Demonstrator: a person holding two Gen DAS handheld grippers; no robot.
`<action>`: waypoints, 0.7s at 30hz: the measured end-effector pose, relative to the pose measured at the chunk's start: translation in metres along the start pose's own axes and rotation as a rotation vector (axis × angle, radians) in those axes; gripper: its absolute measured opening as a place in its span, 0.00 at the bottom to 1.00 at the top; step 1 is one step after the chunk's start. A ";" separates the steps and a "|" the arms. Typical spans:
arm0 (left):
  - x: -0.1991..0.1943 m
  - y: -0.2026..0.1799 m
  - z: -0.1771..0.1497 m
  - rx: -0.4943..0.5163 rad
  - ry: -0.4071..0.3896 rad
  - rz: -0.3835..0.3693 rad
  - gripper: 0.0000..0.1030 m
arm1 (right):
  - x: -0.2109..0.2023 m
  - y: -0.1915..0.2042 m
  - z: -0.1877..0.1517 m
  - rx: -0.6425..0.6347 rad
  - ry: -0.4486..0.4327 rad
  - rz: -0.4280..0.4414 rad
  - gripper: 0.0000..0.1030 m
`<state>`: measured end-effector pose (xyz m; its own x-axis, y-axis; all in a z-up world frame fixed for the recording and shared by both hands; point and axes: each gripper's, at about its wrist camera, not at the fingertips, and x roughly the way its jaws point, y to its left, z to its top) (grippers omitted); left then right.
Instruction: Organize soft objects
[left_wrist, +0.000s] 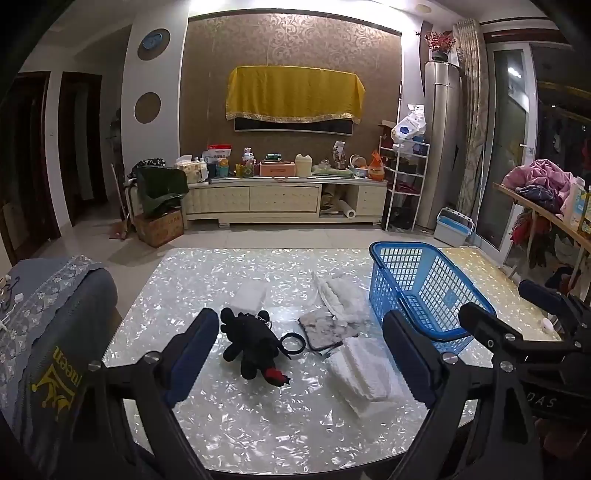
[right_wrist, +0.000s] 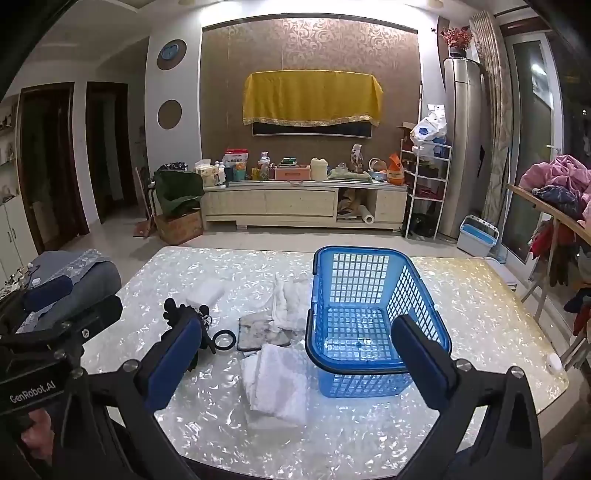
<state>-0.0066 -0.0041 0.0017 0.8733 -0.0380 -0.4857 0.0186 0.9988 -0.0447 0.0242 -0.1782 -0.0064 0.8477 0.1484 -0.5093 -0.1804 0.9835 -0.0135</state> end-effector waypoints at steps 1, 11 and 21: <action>0.000 0.000 0.001 0.000 0.001 -0.002 0.87 | -0.001 0.000 0.000 -0.001 -0.001 -0.003 1.00; -0.003 0.000 0.002 0.007 0.004 -0.006 0.87 | -0.004 0.001 -0.003 0.000 0.003 -0.007 1.00; -0.004 0.000 0.001 0.007 0.005 -0.007 0.87 | -0.004 0.003 -0.002 -0.007 0.014 -0.011 1.00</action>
<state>-0.0094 -0.0035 0.0047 0.8708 -0.0452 -0.4895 0.0280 0.9987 -0.0424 0.0188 -0.1766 -0.0062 0.8427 0.1359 -0.5209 -0.1744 0.9844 -0.0253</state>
